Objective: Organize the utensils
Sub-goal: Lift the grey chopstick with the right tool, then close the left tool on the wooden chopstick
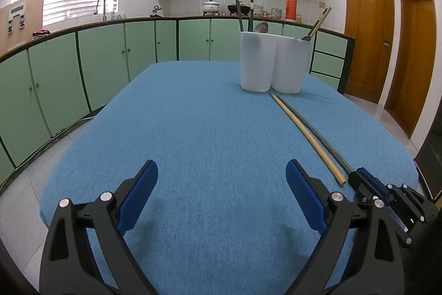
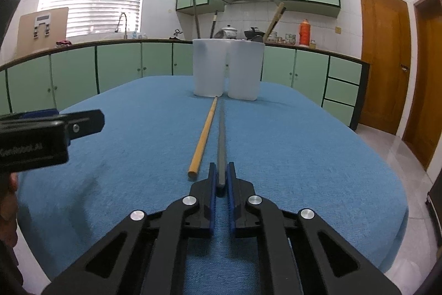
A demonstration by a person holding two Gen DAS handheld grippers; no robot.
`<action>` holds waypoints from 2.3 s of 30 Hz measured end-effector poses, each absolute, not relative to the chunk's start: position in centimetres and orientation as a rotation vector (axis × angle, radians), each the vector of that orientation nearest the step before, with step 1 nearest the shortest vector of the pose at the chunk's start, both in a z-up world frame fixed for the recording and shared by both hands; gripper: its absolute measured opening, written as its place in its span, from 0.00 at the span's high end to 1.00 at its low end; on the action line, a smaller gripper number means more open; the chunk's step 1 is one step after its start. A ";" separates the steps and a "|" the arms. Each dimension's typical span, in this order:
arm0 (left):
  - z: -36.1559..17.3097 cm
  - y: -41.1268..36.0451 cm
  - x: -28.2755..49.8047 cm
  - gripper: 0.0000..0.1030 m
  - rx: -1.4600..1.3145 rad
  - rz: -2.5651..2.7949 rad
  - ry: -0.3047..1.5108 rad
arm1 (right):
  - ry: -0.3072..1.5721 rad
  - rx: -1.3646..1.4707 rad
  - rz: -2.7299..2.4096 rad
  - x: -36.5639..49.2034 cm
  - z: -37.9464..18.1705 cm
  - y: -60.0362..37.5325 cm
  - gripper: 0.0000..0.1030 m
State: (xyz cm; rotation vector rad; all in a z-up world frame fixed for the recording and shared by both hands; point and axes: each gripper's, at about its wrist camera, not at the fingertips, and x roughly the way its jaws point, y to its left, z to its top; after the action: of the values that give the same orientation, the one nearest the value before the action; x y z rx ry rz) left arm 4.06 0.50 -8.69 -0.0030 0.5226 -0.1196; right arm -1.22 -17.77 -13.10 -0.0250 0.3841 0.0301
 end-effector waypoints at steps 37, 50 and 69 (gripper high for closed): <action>-11.0 -8.8 5.7 0.32 0.005 -0.250 0.619 | 0.337 0.146 -0.144 -2.9 -12.0 -26.9 0.94; -11.2 -10.6 5.3 0.77 0.044 -0.245 0.603 | 0.340 0.162 -0.137 -3.0 -12.3 -27.4 0.94; -8.8 -9.8 3.9 0.94 0.063 -0.223 0.513 | 0.284 0.125 -0.141 -3.8 -10.4 -27.9 0.94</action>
State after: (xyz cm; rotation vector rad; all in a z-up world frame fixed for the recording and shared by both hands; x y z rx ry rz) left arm 3.91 -9.77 -8.85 0.0626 0.5129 -0.2228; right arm -3.79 -27.85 -10.38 0.1254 0.2841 -0.1405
